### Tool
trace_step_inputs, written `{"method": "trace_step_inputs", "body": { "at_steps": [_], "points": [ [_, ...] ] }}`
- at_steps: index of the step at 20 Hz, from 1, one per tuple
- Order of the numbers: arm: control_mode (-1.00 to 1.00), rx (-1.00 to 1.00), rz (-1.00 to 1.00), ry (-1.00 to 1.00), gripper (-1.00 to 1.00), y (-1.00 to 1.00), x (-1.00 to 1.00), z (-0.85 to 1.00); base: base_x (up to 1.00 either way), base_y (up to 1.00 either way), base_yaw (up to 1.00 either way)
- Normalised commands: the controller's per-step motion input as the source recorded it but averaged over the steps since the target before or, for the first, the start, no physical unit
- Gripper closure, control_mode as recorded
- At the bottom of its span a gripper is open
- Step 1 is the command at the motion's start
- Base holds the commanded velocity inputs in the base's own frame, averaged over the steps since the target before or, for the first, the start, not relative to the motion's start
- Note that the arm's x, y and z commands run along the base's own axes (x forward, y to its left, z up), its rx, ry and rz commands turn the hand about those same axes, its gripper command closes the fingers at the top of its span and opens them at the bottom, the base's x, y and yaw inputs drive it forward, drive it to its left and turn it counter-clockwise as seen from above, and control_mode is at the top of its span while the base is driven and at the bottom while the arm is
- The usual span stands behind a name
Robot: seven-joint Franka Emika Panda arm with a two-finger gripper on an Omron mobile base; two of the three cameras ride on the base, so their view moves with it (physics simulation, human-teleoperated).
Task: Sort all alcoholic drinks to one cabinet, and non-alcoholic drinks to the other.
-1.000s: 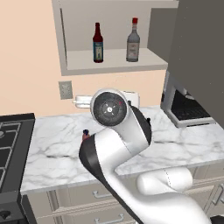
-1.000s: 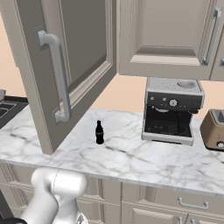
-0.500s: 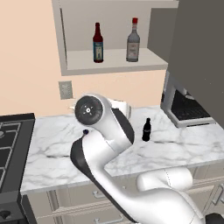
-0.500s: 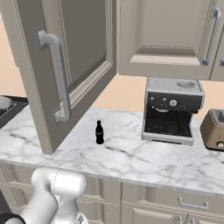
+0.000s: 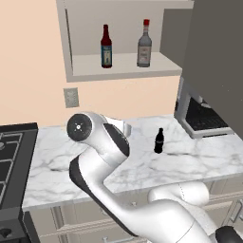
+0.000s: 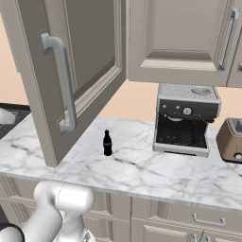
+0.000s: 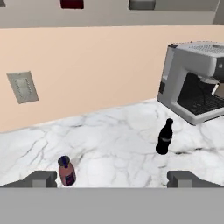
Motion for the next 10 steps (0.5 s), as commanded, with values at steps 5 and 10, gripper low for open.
{"method": "trace_step_inputs", "body": {
  "at_steps": [5, 10],
  "points": [
    [-1.0, 0.0, -0.16, 0.0, -1.0, 0.25, 0.18, -0.34, 0.0, 0.0, 0.0],
    [-1.0, 0.0, -0.19, 0.06, -1.0, 0.17, 0.27, -0.21, 0.0, 0.0, 0.0]
  ]
}}
